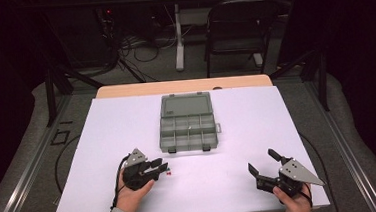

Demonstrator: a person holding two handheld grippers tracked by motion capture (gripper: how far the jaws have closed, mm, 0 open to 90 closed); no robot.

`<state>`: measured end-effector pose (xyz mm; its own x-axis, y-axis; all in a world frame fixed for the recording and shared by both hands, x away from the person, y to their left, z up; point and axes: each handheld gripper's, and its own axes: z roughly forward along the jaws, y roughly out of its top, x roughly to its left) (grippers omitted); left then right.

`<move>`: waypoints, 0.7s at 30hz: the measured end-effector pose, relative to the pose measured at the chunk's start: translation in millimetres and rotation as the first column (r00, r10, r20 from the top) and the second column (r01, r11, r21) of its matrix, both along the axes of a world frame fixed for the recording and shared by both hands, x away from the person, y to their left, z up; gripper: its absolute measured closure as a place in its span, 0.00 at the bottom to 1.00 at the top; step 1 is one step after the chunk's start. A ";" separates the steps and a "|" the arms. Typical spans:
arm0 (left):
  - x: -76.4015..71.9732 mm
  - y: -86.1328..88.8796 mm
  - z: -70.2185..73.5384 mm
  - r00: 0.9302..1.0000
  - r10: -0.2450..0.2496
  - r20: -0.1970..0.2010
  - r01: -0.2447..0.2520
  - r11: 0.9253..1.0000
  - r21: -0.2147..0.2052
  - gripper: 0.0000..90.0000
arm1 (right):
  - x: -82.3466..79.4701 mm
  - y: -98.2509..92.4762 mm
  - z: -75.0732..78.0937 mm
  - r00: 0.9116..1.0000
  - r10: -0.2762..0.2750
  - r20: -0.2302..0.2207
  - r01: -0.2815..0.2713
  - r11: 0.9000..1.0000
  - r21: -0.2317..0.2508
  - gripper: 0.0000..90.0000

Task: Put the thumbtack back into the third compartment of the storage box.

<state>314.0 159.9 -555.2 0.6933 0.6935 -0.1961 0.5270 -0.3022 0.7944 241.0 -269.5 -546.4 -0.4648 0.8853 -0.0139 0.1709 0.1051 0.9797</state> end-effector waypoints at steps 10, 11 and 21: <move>5.5 -5.4 -7.6 0.999 -0.033 -0.038 0.034 0.999 0.033 0.89 | -0.1 -2.1 -0.1 1.000 -0.010 -0.008 0.010 1.000 0.008 0.17; 5.5 -5.8 -8.2 0.998 -0.037 -0.040 0.039 0.999 0.038 0.90 | -0.2 -2.2 0.2 1.000 -0.012 -0.006 0.012 1.000 0.012 0.17; 8.1 -6.4 -13.1 0.997 -0.009 -0.078 0.013 0.999 0.053 0.94 | 0.2 -2.1 -0.2 1.000 -0.015 -0.013 0.015 1.000 0.015 0.17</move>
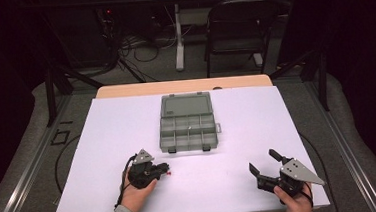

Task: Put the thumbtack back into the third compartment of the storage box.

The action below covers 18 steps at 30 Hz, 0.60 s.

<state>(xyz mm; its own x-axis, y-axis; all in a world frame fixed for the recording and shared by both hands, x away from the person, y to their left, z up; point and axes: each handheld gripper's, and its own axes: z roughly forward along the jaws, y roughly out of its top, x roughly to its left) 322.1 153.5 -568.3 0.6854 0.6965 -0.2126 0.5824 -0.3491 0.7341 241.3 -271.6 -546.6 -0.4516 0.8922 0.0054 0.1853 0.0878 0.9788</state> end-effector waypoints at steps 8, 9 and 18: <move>-0.1 -1.2 -0.2 1.000 0.002 -0.002 -0.002 1.000 0.007 0.95 | 0.2 0.5 -0.3 1.000 0.004 -0.002 -0.004 1.000 -0.006 0.17; 0.0 -1.1 -0.2 1.000 0.003 -0.002 -0.003 1.000 0.007 0.95 | 0.2 0.5 -0.3 1.000 0.004 -0.003 -0.004 1.000 -0.006 0.17; -0.6 -2.1 0.2 1.000 0.009 0.001 -0.009 1.000 0.012 0.95 | 0.2 0.2 -0.1 1.000 0.003 -0.005 -0.003 1.000 -0.006 0.17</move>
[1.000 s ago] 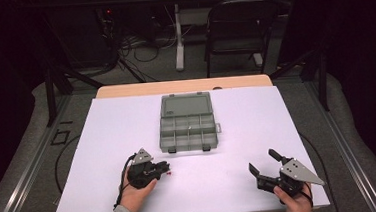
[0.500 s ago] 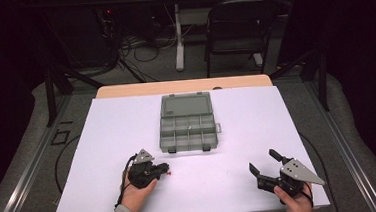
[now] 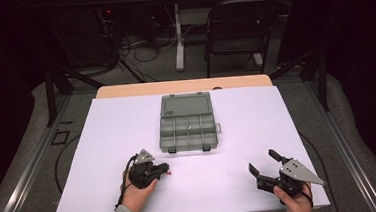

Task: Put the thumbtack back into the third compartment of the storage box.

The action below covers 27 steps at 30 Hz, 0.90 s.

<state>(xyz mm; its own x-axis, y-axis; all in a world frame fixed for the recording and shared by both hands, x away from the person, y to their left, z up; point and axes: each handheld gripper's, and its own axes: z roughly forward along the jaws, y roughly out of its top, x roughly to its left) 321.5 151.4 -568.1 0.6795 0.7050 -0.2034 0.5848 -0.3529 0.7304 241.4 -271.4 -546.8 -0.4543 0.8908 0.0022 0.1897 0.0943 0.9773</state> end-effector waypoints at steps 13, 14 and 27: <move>2.0 6.1 4.8 1.000 0.018 0.000 -0.018 0.999 -0.051 0.95 | -0.1 -0.6 0.0 1.000 -0.003 0.000 0.003 1.000 0.002 0.17; 1.9 7.1 5.9 1.000 0.022 0.001 -0.022 0.998 -0.057 0.95 | 0.0 -0.8 -0.2 1.000 -0.004 -0.003 0.004 1.000 0.001 0.17; 1.5 18.8 15.8 0.997 0.066 0.036 -0.061 0.991 -0.115 0.95 | 0.2 -0.8 -0.3 1.000 -0.006 -0.007 0.006 1.000 0.000 0.17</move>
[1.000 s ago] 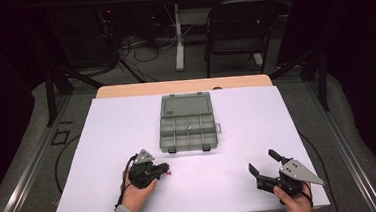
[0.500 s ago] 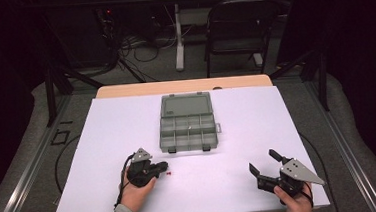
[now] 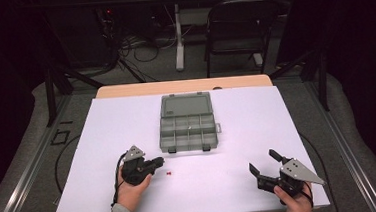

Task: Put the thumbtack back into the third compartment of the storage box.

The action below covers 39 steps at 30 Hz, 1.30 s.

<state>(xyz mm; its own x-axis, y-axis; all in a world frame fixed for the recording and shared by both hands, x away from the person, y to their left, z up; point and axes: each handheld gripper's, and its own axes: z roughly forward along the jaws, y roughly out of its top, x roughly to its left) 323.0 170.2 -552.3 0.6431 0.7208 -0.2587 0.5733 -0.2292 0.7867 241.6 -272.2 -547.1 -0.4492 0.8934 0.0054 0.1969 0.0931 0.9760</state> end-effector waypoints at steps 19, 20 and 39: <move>1.4 10.4 8.7 0.999 0.046 0.008 -0.046 0.998 -0.042 0.96 | 0.3 0.1 -0.4 1.000 -0.003 -0.001 0.003 1.000 -0.002 0.17; 2.7 10.4 10.1 0.999 0.044 0.012 -0.043 0.998 -0.036 0.95 | 0.3 -0.2 -0.5 1.000 -0.005 -0.001 0.005 1.000 -0.005 0.17; 39.8 -24.8 69.0 0.997 0.003 0.074 0.000 0.999 -0.047 0.96 | 0.6 -3.7 -1.5 1.000 -0.026 -0.008 0.026 1.000 0.005 0.17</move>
<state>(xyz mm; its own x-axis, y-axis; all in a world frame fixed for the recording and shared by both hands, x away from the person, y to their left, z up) 362.8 145.3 -483.2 0.6607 0.7097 -0.2445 0.5137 -0.1899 0.8367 242.2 -275.9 -548.6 -0.4254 0.9049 0.0137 0.2067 0.0824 0.9749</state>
